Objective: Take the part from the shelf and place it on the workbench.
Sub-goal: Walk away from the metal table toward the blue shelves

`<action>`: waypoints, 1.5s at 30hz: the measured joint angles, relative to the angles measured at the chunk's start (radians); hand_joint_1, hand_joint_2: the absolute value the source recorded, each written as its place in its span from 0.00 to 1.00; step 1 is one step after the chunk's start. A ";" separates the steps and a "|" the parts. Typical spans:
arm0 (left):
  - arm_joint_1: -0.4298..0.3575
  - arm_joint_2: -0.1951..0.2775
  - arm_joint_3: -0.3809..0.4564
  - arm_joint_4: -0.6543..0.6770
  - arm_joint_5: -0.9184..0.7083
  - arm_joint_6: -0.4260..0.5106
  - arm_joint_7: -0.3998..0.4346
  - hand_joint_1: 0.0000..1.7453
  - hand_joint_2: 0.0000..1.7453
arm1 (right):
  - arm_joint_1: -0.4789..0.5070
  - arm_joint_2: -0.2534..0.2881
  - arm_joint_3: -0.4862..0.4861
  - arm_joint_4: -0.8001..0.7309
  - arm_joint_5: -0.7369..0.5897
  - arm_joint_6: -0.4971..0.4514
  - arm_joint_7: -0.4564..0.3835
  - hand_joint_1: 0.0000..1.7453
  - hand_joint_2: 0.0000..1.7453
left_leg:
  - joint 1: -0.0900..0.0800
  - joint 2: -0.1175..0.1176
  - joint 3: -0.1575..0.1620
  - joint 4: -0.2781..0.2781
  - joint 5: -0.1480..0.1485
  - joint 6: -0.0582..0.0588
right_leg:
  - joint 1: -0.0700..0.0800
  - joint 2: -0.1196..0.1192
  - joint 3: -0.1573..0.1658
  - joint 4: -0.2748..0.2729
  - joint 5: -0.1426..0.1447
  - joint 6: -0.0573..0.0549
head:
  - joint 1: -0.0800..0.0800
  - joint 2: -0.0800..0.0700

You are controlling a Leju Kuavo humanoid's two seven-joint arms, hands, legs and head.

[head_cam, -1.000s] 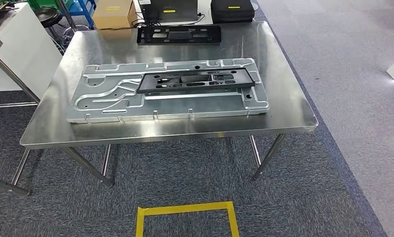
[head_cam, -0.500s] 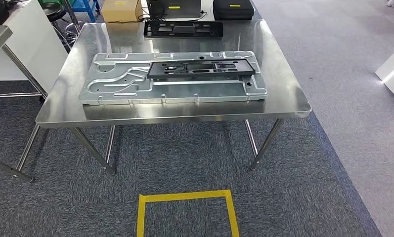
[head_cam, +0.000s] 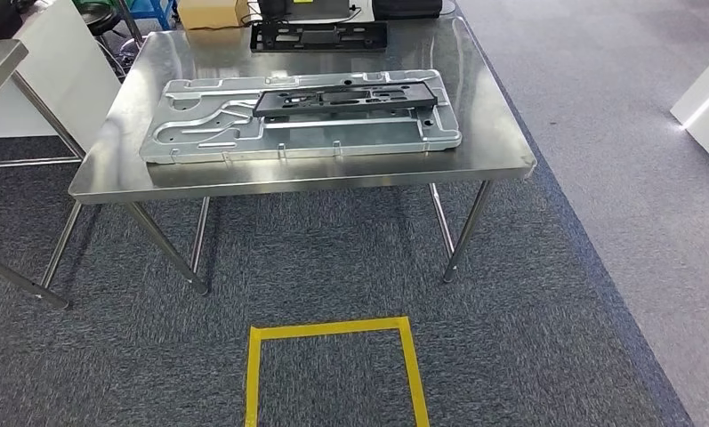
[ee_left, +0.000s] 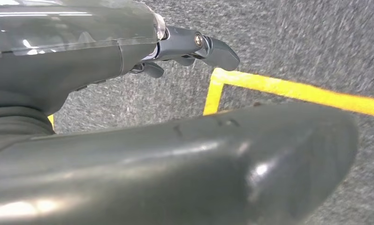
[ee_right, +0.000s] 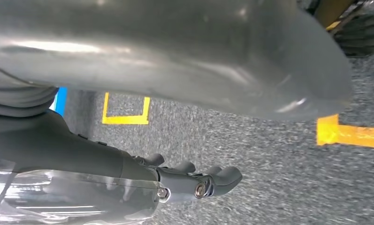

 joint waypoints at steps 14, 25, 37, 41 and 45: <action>-0.024 0.010 -0.077 0.001 -0.102 -0.028 -0.011 0.00 0.00 | -0.013 -0.009 -0.029 0.005 -0.063 0.036 -0.029 0.00 0.00 | -0.004 0.006 0.185 -0.325 0.113 0.073 | -0.008 0.005 -0.169 0.259 -0.119 0.066 | 0.000 0.000; -0.018 0.022 -0.108 0.002 -0.131 -0.032 -0.008 0.00 0.00 | -0.017 0.006 -0.029 0.012 -0.062 0.050 -0.044 0.00 0.00 | -0.015 0.006 0.079 -0.283 0.182 0.036 | 0.003 0.003 0.078 -0.010 -0.064 0.012 | 0.000 0.000; -0.018 0.038 -0.137 0.002 -0.157 -0.033 0.004 0.00 0.00 | -0.013 0.026 -0.035 0.017 -0.086 0.106 -0.082 0.00 0.00 | -0.005 -0.004 0.224 -0.332 0.086 0.029 | 0.003 -0.001 -0.028 0.012 0.014 0.021 | 0.000 0.000; -0.020 0.042 -0.144 0.002 -0.158 -0.024 0.021 0.00 0.00 | -0.014 0.031 -0.040 0.018 -0.096 0.124 -0.077 0.00 0.50 | -0.001 -0.001 0.216 -0.344 0.102 0.058 | 0.002 0.003 -0.045 0.048 -0.007 0.041 | 0.000 0.000; -0.022 0.046 -0.150 0.002 -0.164 -0.024 0.028 0.00 0.00 | -0.012 0.040 -0.052 0.020 -0.101 0.122 -0.052 0.00 0.75 | -0.002 0.002 0.196 -0.342 0.117 0.069 | -0.004 0.007 -0.149 0.294 -0.138 0.054 | 0.000 0.000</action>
